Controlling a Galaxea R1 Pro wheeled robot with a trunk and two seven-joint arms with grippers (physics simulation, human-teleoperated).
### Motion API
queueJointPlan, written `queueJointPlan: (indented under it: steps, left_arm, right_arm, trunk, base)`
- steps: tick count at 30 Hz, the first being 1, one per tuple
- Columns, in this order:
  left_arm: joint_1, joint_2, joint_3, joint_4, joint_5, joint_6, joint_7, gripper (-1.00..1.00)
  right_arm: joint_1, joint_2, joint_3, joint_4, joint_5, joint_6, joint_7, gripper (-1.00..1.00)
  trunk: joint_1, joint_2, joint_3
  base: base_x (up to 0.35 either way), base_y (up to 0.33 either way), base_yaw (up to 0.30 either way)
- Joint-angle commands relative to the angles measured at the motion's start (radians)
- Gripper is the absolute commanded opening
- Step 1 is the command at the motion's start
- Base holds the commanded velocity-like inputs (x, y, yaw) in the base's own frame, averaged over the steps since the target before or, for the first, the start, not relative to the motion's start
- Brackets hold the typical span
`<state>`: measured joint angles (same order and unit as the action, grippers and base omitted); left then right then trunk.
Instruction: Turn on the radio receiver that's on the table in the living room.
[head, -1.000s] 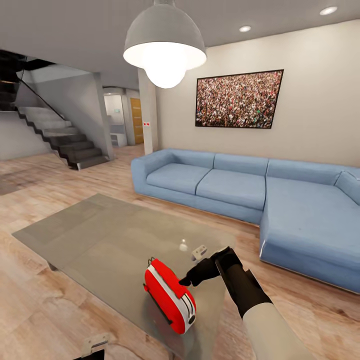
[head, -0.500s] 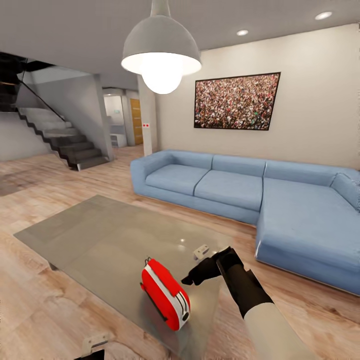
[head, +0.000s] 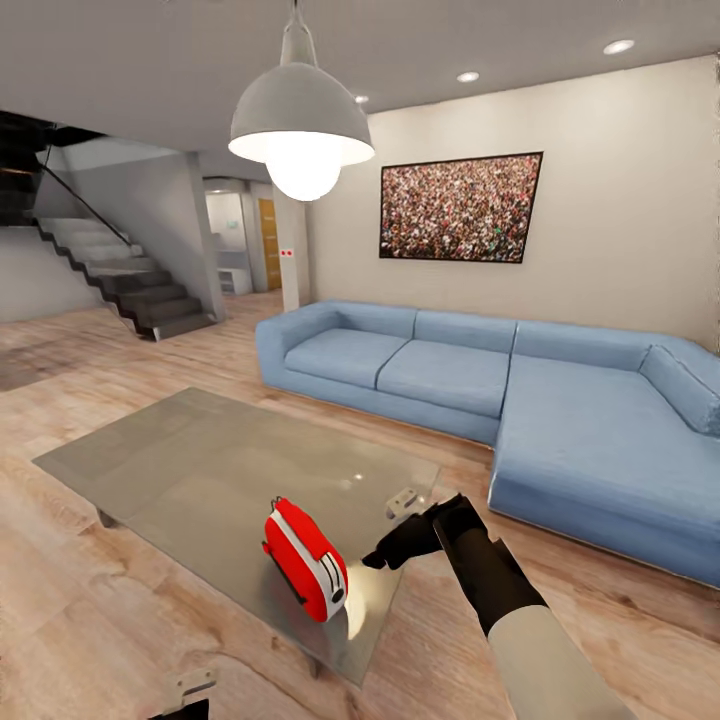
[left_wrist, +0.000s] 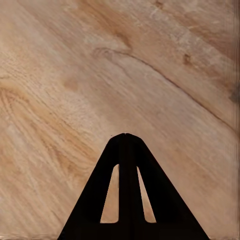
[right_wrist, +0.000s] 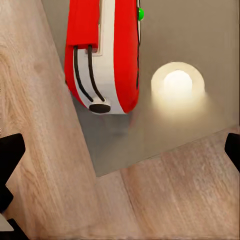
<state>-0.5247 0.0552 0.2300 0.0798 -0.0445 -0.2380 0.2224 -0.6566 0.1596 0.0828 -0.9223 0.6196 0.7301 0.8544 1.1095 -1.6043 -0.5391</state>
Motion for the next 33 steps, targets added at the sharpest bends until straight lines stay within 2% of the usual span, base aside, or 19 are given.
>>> queueJointPlan:
  steps: [1,5,8,9,11,15,16,18,19,20,22,24,25,27,29,31,33]
  left_arm:
    - [0.0,0.0,0.0,0.0,0.0,0.0,0.0,-1.0]
    - [0.0,0.0,0.0,0.0,0.0,-0.001,0.0,-1.0]
    - [0.0,0.0,0.0,0.0,0.0,-0.002,0.0,-1.0]
    - [0.0,0.0,0.0,0.0,0.0,-0.003,0.0,-1.0]
    - [0.0,0.0,0.0,0.0,0.0,-0.003,-0.002,-1.0]
    - [0.0,0.016,-0.001,0.0,0.0,-0.003,-0.004,-1.0]
    - [0.0,0.022,-0.001,0.0,0.0,-0.003,-0.005,-1.0]
    - [0.0,0.032,-0.001,0.0,0.0,-0.004,-0.006,-1.0]
    - [0.0,0.045,-0.001,0.0,0.0,-0.004,-0.006,-1.0]
    - [0.0,0.048,-0.001,0.0,0.0,-0.004,-0.006,-1.0]
    - [0.0,0.064,-0.001,0.0,0.0,-0.004,-0.006,-1.0]
    - [0.001,0.083,-0.002,0.001,0.0,-0.004,-0.008,-1.0]
    - [0.003,0.096,-0.003,0.001,0.0,-0.005,-0.009,-1.0]
    - [0.012,0.104,-0.003,0.001,-0.001,-0.006,-0.03,-1.0]
    - [0.016,0.107,-0.004,0.002,-0.003,-0.006,-0.067,-1.0]
    - [0.019,0.111,-0.005,0.002,-0.004,-0.006,-0.092,-1.0]
    - [0.032,0.128,-0.006,0.001,-0.004,-0.015,-0.113,-1.0]
  right_arm:
    - [0.0,0.0,0.0,0.0,0.0,-0.004,0.0,1.0]
    - [0.0,-0.002,-0.001,0.0,0.0,-0.007,-0.014,1.0]
    - [0.0,-0.02,-0.004,0.004,-0.004,-0.017,-0.077,1.0]
    - [0.0,-0.039,-0.03,0.028,-0.006,-0.049,-0.118,1.0]
    - [0.0,-0.048,-0.092,0.066,-0.007,-0.089,-0.133,1.0]
    - [0.001,-0.062,-0.257,0.147,0.002,-0.17,-0.149,1.0]
    - [0.002,-0.07,-0.283,0.17,0.009,-0.186,-0.158,1.0]
    - [0.004,-0.082,-0.312,0.236,0.02,-0.219,-0.189,1.0]
    - [0.004,-0.091,-0.325,0.333,0.025,-0.27,-0.252,1.0]
    - [0.004,-0.093,-0.327,0.362,0.025,-0.288,-0.275,1.0]
    - [0.004,-0.097,-0.331,0.494,0.026,-0.381,-0.387,1.0]
    - [0.005,-0.101,-0.333,0.637,0.026,-0.503,-0.526,1.0]
    - [0.005,-0.109,-0.334,0.758,0.025,-0.602,-0.642,1.0]
    - [0.006,-0.129,-0.334,0.91,0.024,-0.717,-0.792,1.0]
    - [0.024,-0.139,-0.335,0.962,0.022,-0.757,-0.863,1.0]
    - [0.05,-0.145,-0.335,0.979,0.019,-0.771,-0.893,1.0]
    - [0.092,-0.154,-0.336,0.991,0.017,-0.781,-0.928,1.0]
  trunk:
    - [-0.004,0.007,0.003]
    - [-0.019,0.035,0.016]
    - [-0.031,0.056,0.025]
    - [-0.035,0.063,0.028]
    - [-0.042,0.077,0.035]
    - [-0.058,0.105,0.047]
    - [-0.061,0.112,0.05]
    - [-0.069,0.126,0.056]
    - [-0.073,0.133,0.06]
    - [-0.077,0.14,0.063]
    - [-0.084,0.154,0.069]
    - [-0.092,0.168,0.075]
    - [-0.096,0.175,0.078]
    - [-0.104,0.189,0.085]
    - [-0.111,0.203,0.091]
    - [-0.119,0.217,0.097]
    - [-0.127,0.231,0.103]
  base:
    - [-0.25,-0.211,0.0]
    - [-0.233,-0.209,0.0]
    - [-0.093,-0.103,0.0]
    - [-0.018,-0.02,0.0]
    - [-0.01,-0.011,0.0]
    - [-0.003,-0.003,0.0]
    - [0.0,0.0,0.0]
    - [0.0,0.0,0.0]
    - [0.0,0.0,0.0]
    - [0.0,0.0,0.0]
    - [0.0,0.0,0.0]
    - [0.0,0.0,0.0]
    - [0.0,0.0,0.0]
    - [0.0,0.0,0.0]
    - [0.0,0.0,0.0]
    - [0.0,0.0,0.0]
    - [0.0,0.0,0.0]
